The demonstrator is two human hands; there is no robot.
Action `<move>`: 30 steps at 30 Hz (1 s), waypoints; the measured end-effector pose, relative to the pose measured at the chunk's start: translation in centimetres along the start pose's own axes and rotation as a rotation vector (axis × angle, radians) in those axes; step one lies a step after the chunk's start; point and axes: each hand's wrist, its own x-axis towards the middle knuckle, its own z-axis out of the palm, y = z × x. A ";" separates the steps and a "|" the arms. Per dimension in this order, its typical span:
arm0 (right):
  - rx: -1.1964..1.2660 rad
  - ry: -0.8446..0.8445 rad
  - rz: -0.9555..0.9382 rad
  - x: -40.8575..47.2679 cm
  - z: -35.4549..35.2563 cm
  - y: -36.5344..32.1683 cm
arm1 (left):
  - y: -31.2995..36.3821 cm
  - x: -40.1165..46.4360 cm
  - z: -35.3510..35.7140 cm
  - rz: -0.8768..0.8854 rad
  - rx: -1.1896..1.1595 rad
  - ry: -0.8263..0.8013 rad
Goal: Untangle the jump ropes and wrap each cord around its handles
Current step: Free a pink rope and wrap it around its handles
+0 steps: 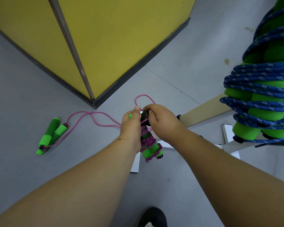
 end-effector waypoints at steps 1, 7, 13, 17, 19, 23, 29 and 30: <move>0.011 -0.004 -0.005 -0.1 0.0 0.1 | -0.1 0.0 -0.4 0.016 0.015 -0.027; 0.039 -0.040 -0.057 -0.3 -0.4 0.6 | 0.5 -0.2 -2.2 0.147 0.208 -0.098; 0.023 -0.088 -0.071 -0.3 -0.9 0.5 | 0.2 -0.3 -3.0 0.177 0.373 -0.179; -0.026 -0.106 -0.078 -0.4 -1.4 0.4 | 0.3 -0.1 -2.8 -0.002 0.246 -0.202; -0.055 -0.090 -0.075 -0.4 -1.2 0.4 | 0.1 -0.2 -2.4 -0.023 0.188 -0.196; -0.084 -0.064 -0.070 -0.3 -0.9 0.3 | -0.6 -0.5 -2.1 0.012 0.138 -0.171; -0.143 -0.091 -0.081 -0.8 -1.4 0.6 | -0.9 -1.0 -2.8 0.141 0.325 -0.192; -0.155 -0.097 -0.082 -0.9 -1.5 0.6 | -0.9 -1.1 -2.9 0.161 0.356 -0.201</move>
